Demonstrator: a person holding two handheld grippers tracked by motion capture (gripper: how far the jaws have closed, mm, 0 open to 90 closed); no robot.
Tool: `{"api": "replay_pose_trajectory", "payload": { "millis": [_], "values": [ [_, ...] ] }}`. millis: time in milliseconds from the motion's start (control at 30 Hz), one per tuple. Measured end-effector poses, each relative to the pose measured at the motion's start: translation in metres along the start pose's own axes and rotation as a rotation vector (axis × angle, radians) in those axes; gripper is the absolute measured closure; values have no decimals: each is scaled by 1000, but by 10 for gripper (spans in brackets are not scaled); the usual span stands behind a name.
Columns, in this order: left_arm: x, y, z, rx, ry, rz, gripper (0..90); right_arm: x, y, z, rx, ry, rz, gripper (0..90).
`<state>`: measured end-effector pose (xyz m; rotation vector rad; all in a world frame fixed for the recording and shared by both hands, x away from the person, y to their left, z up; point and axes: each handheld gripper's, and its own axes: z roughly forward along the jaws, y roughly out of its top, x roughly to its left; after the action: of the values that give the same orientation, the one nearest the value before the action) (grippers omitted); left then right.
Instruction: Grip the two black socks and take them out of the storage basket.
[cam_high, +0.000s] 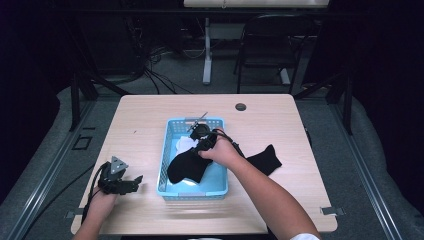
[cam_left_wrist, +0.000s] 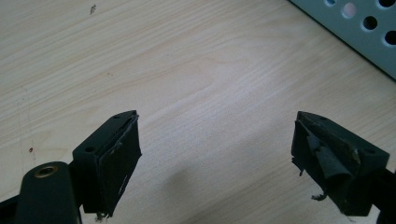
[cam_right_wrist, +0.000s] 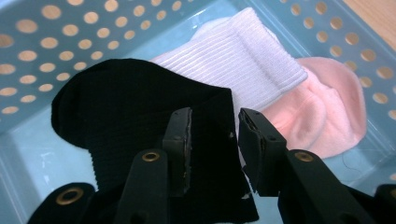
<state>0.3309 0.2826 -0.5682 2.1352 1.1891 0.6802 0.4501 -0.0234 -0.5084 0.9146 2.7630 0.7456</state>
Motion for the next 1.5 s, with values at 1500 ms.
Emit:
{"api": "replay_pose_trajectory", "payload": {
  "millis": [1500],
  "values": [
    [0, 0, 0, 2, 4, -2, 156, 13, 0, -45, -88, 91, -7, 888]
  ]
}}
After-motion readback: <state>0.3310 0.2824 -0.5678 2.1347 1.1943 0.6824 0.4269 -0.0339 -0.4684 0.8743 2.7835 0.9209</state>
